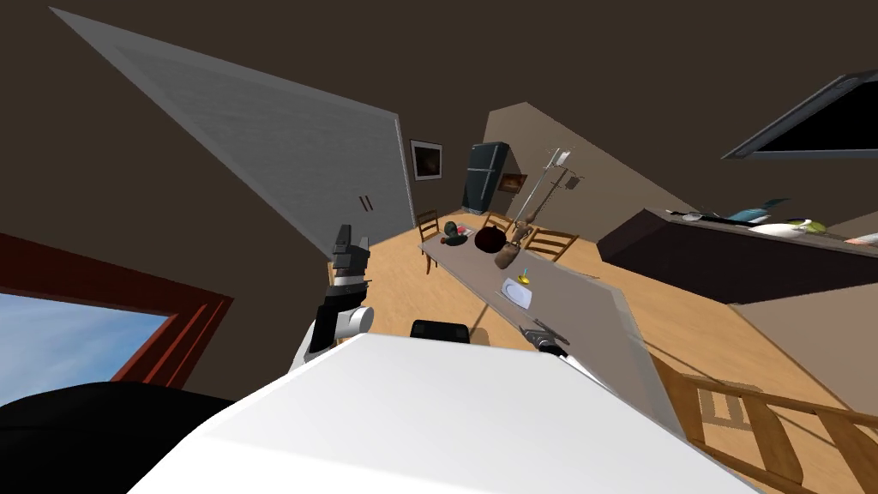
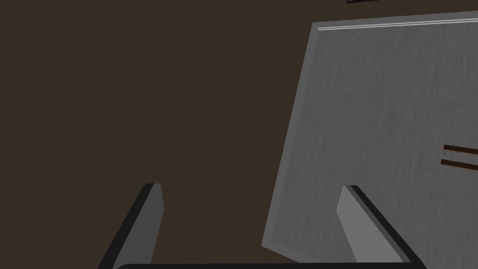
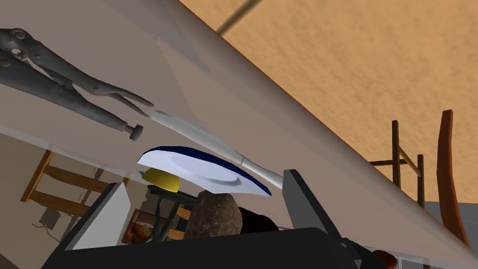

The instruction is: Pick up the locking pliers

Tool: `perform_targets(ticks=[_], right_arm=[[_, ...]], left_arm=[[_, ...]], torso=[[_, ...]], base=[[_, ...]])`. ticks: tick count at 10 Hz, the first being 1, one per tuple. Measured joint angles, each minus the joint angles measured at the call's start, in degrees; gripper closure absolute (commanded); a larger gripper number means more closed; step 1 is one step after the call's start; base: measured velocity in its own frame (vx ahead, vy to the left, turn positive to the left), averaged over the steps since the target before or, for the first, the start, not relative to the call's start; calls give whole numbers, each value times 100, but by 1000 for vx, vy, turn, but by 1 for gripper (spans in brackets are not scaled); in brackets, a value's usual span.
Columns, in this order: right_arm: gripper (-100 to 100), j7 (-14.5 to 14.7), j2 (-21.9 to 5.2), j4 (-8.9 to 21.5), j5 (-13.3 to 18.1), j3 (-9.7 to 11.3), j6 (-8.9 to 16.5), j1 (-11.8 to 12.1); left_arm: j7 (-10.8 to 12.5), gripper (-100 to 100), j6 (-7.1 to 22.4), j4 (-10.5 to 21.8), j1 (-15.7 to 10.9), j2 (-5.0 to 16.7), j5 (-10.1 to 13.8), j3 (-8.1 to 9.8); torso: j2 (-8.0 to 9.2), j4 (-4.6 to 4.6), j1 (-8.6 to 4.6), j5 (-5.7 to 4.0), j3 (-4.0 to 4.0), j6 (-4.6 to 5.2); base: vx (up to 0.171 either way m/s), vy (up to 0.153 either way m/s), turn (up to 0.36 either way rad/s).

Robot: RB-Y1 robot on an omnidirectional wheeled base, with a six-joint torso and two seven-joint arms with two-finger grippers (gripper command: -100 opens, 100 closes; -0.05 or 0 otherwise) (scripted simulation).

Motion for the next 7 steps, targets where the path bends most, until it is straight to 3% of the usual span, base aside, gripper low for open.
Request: perform_targets(ticks=[1, 3, 6, 7], right_arm=[[-100, 80, -93, 138, 31, 86, 47, -47], [-100, 362, -58, 684, 204, -37, -48, -173], [-100, 574, -270, 1029, 258, 256, 160, -263], [-100, 661, -280, 1193, 301, 261, 180, -326]], left_arm=[[0, 0, 0, 0, -1, 0, 0, 0], [0, 0, 0, 0, -1, 0, 0, 0], [0, 0, 0, 0, -1, 0, 0, 0], [0, 0, 0, 0, 0, 0, 0, 1]], torso=[[1, 1, -2, 0, 1, -5], [2, 1, -4, -1, 1, -5], [4, 2, -10, -1, 3, -4], [3, 1, -10, -2, 2, 2]], base=[[-13, -20, 119], [-16, -23, 175], [-23, -33, 214], [-21, -25, 160]])
